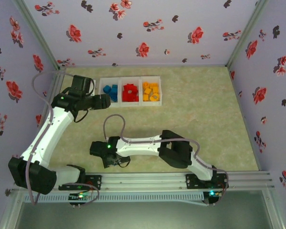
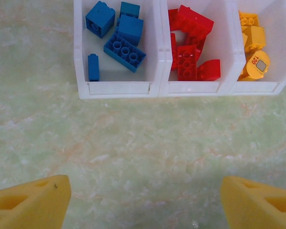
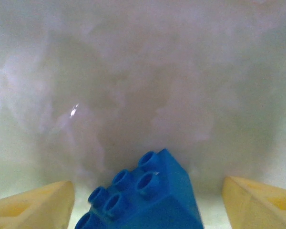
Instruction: Sort the legos into containers by color
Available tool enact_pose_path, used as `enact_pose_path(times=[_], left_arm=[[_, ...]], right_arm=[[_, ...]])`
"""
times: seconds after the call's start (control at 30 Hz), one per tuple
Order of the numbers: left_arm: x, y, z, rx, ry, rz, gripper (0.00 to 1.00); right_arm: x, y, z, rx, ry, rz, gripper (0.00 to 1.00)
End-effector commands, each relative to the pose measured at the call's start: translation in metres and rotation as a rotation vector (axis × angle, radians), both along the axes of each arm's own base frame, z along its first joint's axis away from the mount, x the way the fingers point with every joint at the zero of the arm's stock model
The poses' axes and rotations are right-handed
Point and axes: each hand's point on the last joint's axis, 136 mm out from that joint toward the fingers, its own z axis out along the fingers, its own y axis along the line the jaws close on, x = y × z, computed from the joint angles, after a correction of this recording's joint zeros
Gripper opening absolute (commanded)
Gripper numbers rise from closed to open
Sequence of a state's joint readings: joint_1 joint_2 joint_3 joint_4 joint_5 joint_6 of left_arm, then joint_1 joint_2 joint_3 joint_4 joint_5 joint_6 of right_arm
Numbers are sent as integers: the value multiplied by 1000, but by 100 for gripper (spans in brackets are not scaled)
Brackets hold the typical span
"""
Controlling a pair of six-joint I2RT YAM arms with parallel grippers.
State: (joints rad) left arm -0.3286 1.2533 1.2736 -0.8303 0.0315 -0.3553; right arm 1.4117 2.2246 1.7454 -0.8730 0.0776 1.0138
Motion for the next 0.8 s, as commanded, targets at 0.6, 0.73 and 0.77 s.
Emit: enact_pose_path(times=[0.6, 0.73, 0.77], left_arm=[[-6, 4, 5, -5, -2, 1, 81], [-7, 5, 7, 2, -1, -1, 81], [-7, 5, 7, 3, -1, -2, 81]], right_arm=[[23, -12, 17, -75, -110, 474, 78], [26, -8, 17, -61, -104, 505, 72], [26, -7, 16, -60, -103, 511, 71]])
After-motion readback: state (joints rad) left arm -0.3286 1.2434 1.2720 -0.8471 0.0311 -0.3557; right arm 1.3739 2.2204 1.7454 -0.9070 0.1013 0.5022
